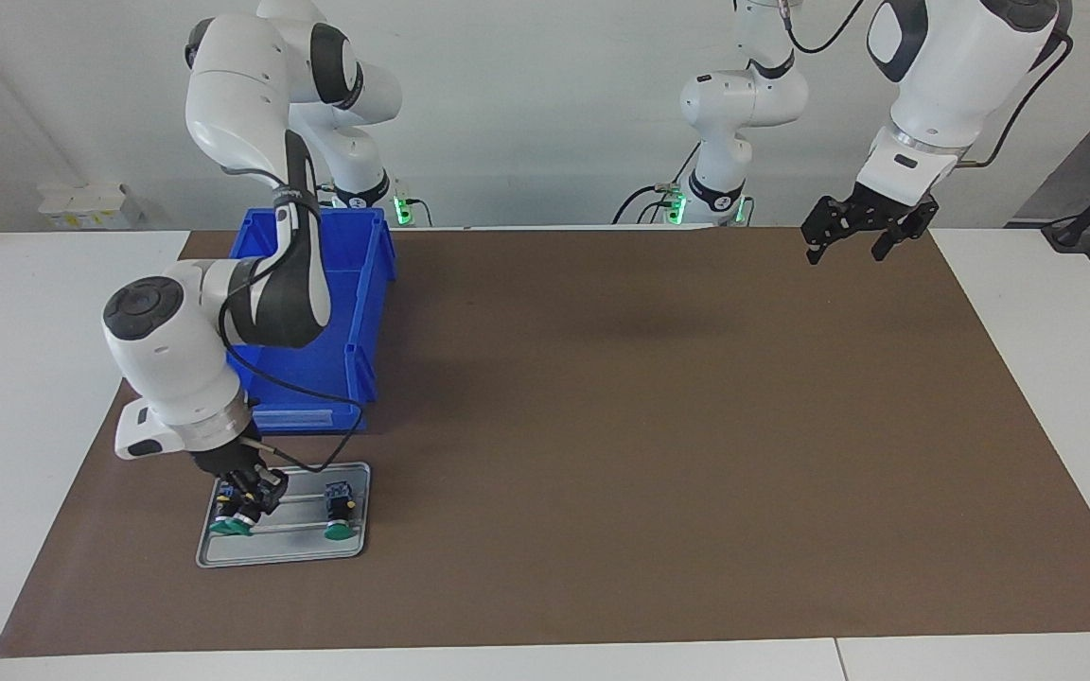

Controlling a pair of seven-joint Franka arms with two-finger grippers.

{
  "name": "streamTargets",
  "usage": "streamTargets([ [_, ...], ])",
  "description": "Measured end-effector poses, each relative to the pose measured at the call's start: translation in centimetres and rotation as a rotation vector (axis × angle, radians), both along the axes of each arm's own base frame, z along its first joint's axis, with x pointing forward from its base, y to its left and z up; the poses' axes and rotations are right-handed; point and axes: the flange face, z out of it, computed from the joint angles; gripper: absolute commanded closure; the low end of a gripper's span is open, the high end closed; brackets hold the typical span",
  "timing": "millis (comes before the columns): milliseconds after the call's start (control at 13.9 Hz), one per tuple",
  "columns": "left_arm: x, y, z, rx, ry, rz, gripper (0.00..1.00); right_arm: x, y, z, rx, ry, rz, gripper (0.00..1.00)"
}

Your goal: Place and press button with both arms

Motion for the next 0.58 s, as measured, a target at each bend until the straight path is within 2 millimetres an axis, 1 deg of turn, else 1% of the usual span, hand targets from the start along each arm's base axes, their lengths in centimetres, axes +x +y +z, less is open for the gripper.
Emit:
streamTargets([
  [72,0.0,0.0,0.0,0.0,0.0,0.0,0.0,-0.6,1.4,1.4,0.02,0.009,-0.07,1.0],
  [144,0.0,0.0,0.0,0.0,0.0,0.0,0.0,-1.4,3.2,2.6,0.039,0.032,-0.137,1.0],
  [216,0.0,0.0,0.0,0.0,0.0,0.0,0.0,-2.2,5.7,3.3,0.055,0.055,-0.207,1.0],
  [360,0.0,0.0,0.0,0.0,0.0,0.0,0.0,-3.6,12.2,3.6,0.084,0.072,-0.334,1.0],
  [433,0.0,0.0,0.0,0.0,0.0,0.0,0.0,-4.5,16.0,3.5,0.091,0.075,-0.378,1.0],
  [577,0.0,0.0,0.0,0.0,0.0,0.0,0.0,-6.9,23.4,2.9,0.063,0.057,-0.465,1.0],
])
